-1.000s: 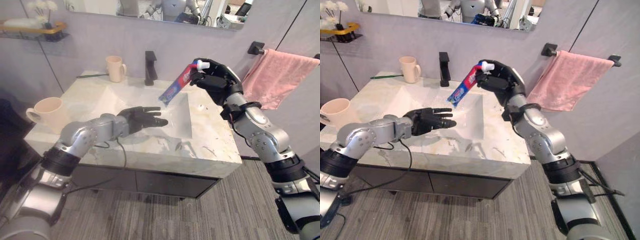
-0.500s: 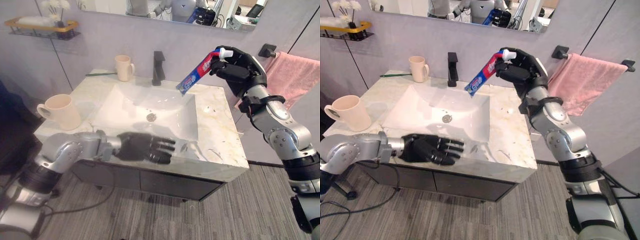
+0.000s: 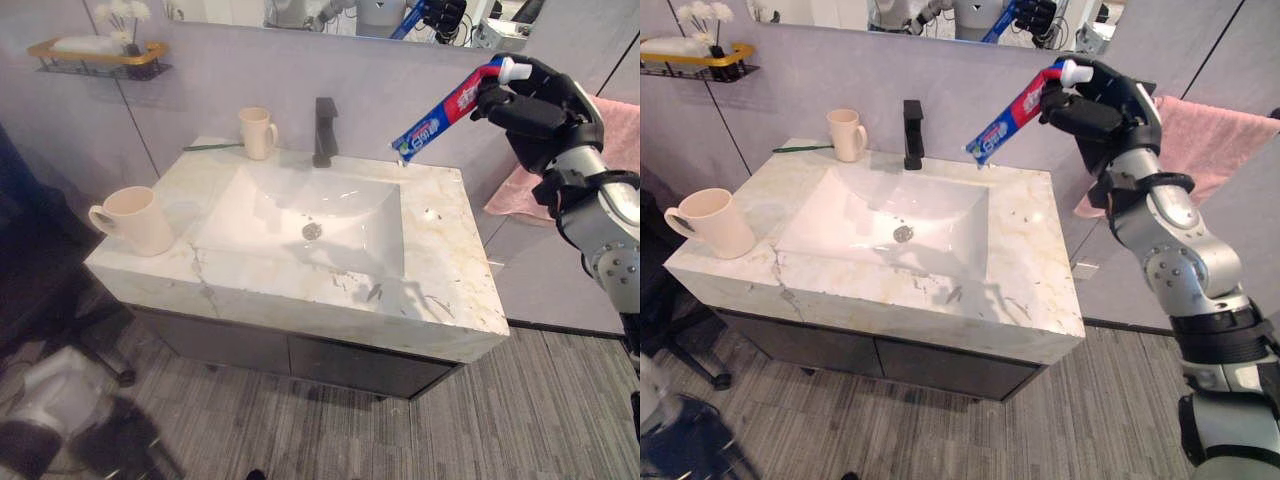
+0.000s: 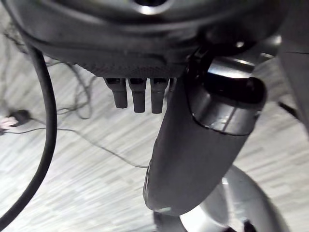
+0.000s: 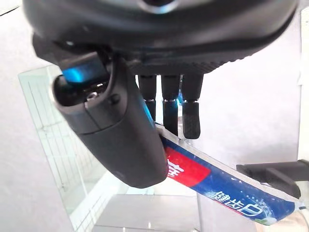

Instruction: Organize the bathroom.

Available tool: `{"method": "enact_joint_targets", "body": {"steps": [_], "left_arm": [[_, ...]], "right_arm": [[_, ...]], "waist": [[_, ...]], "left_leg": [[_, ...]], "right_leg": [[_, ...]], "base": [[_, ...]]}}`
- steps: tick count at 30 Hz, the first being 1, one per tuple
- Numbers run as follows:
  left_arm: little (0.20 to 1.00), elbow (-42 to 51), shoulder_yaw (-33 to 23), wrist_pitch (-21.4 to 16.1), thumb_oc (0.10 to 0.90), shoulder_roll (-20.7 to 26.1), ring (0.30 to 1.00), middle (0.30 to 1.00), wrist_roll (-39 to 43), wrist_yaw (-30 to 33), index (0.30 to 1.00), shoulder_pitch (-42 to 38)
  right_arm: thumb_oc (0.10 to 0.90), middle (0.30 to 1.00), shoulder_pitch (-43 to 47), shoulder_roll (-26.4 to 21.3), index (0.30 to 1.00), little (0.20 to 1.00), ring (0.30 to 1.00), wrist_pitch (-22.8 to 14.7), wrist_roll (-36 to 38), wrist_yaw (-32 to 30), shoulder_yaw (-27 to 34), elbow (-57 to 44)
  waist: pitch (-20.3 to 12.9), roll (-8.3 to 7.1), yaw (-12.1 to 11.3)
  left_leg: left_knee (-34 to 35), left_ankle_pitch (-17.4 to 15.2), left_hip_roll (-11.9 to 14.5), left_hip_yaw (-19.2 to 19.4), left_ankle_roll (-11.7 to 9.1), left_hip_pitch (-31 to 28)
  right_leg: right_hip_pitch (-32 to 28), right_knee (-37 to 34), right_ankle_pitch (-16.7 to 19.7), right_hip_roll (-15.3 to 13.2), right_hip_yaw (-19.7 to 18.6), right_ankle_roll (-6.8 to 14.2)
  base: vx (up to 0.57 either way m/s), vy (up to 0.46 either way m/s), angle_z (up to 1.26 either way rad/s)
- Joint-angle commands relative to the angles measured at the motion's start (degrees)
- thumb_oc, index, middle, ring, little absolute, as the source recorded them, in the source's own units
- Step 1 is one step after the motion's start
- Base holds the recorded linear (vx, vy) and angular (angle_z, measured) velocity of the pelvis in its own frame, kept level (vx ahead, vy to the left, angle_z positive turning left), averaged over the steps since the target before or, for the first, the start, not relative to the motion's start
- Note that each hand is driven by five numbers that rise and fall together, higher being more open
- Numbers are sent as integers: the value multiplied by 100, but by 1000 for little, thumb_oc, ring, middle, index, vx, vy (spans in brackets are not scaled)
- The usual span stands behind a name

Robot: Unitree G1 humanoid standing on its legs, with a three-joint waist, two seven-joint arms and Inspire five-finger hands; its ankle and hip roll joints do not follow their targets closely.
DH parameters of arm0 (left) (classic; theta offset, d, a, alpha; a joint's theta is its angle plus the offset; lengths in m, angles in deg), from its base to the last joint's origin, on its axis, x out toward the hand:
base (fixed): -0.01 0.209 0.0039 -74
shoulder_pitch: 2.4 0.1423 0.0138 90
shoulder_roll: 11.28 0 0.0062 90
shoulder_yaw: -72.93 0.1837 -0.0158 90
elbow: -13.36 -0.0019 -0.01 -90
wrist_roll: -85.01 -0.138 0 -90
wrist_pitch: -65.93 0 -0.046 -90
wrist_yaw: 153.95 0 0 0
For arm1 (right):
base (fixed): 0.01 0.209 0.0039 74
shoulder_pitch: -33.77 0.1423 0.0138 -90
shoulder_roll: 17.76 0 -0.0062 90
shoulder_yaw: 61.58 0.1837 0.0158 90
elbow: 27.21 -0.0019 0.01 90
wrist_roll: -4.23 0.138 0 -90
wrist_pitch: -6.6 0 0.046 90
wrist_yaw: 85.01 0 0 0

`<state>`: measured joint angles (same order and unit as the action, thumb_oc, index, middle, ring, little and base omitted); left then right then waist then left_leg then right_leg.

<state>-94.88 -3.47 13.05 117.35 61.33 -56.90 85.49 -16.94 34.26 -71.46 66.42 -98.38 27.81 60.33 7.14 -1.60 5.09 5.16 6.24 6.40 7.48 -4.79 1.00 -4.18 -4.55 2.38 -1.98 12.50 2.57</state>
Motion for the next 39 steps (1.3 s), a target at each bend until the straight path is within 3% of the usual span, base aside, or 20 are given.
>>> {"method": "enact_joint_targets", "body": {"steps": [1, 2, 3, 4, 6, 7, 8, 9, 10, 12, 16, 24, 27, 39], "left_arm": [[900, -518, 504, -66, 800, -350, 900, 900, -247, 919, 900, 56], [900, -635, 541, -23, 800, -431, 900, 900, -308, 1123, 900, 40], [900, -1320, 634, -24, 800, -760, 900, 900, -496, 2318, 900, 27], [900, -1729, 557, 75, 800, -955, 900, 900, -460, 2932, 900, 26], [900, -2983, 322, 59, 800, -1538, 900, 900, 85, 5168, 900, -159], [900, -3309, 232, 124, 800, -1673, 900, 900, 203, 5658, 900, -222], [900, -4104, 69, -140, 800, -2026, 900, 900, 453, 6509, 900, -332], [900, -4244, 68, -172, 800, -2113, 900, 900, 591, 6760, 900, -371], [900, -4853, 26, -468, 800, -2491, 900, 900, 1069, 8001, 900, -416], [900, -5683, -39, -1037, 800, -2849, 900, 900, 1399, 9145, 900, -302], [900, -6193, -104, -1300, 800, -3105, 900, 900, 1574, 9756, 900, -88], [900, -6247, -91, -1344, 800, -3175, 900, 900, 1305, 9453, 900, 63], [900, -6179, -98, -1426, 800, -3153, 900, 900, 1684, 9416, 900, 48], [900, -6034, -76, -1552, 800, -3121, 900, 900, 1812, 9271, 900, 39]], "right_arm": [[400, 300, 1145, -133, 300, 300, 300, -417, 85, 175, 233, -129], [400, 300, 1148, -115, 300, 300, 300, -387, 68, 202, 242, -123], [400, 300, 1121, 64, 300, 300, 300, -260, -49, 298, 288, -136], [400, 300, 1111, 128, 300, 300, 300, -192, -104, 313, 295, -157], [400, 300, 1033, 307, 300, 300, 300, -15, -164, 218, 264, -338], [400, 300, 1005, 368, 300, 300, 300, 56, -173, 167, 257, -393], [400, 300, 976, 465, 300, 300, 300, 220, -226, 79, 254, -500], [400, 300, 975, 479, 300, 300, 300, 266, -235, 58, 248, -527], [400, 300, 904, 539, 300, 300, 300, 367, -267, 26, 238, -567], [400, 300, 721, 629, 300, 300, 300, 457, -346, 144, 305, -512], [400, 300, 496, 730, 300, 300, 300, 462, -518, 286, 390, -440], [400, 300, 411, 705, 300, 300, 300, 589, -503, 435, 443, -427], [400, 300, 399, 663, 300, 300, 300, 591, -440, 486, 412, -419], [400, 300, 418, 728, 300, 300, 300, 563, -512, 680, 326, -244]], "waist": [[-818, 149, -9], [-822, 154, -6], [-836, 144, 13], [-842, 123, 15], [-850, 89, 49], [-862, 62, 60], [-881, 9, 89], [-884, 4, 98], [-898, -51, 115], [-901, -162, 124], [-855, -290, 85], [-805, -346, 62], [-795, -344, 62], [-782, -279, 14]], "left_leg": [[-16, -346, 262, 355, -60, -216], [-16, -349, 264, 360, -61, -213], [-16, -341, 278, 351, -66, -185], [-16, -339, 287, 353, -64, -176], [-16, -335, 305, 361, -54, -151], [-16, -337, 310, 366, -53, -147], [-16, -334, 326, 370, -51, -125], [-16, -333, 331, 369, -51, -116], [-16, -328, 351, 365, -56, -99], [-16, -309, 385, 365, -82, -69], [-16, -275, 416, 329, -118, -13], [-16, -276, 429, 352, -107, -22], [-16, -285, 416, 361, -89, -26], [-16, -288, 354, 314, -47, -12]], "right_leg": [[134, 390, -462, -17, -194, 603], [141, 398, -469, -17, -187, 604], [169, 432, -503, 0, -189, 588], [182, 448, -518, 7, -190, 579], [207, 469, -554, 21, -158, 547], [212, 466, -562, 28, -157, 538], [230, 482, -584, 40, -171, 520], [237, 488, -590, 41, -173, 514], [237, 480, -589, 63, -185, 493], [216, 464, -588, 101, -197, 467], [174, 460, -596, 141, -187, 442], [146, 491, -620, 143, -204, 441], [128, 490, -635, 142, -217, 439], [95, 532, -682, 114, -265, 439]], "base": [[3, 26, 7], [0, 19, 7], [-2, 9, 4], [6, 8, 3], [0, 0, 0], [0, 0, 0], [0, 0, 0], [12, -30, -3], [17, -36, -3], [17, -65, 2], [2, -46, 4], [0, -4, 1], [0, 0, 0], [0, 0, 0]]}}
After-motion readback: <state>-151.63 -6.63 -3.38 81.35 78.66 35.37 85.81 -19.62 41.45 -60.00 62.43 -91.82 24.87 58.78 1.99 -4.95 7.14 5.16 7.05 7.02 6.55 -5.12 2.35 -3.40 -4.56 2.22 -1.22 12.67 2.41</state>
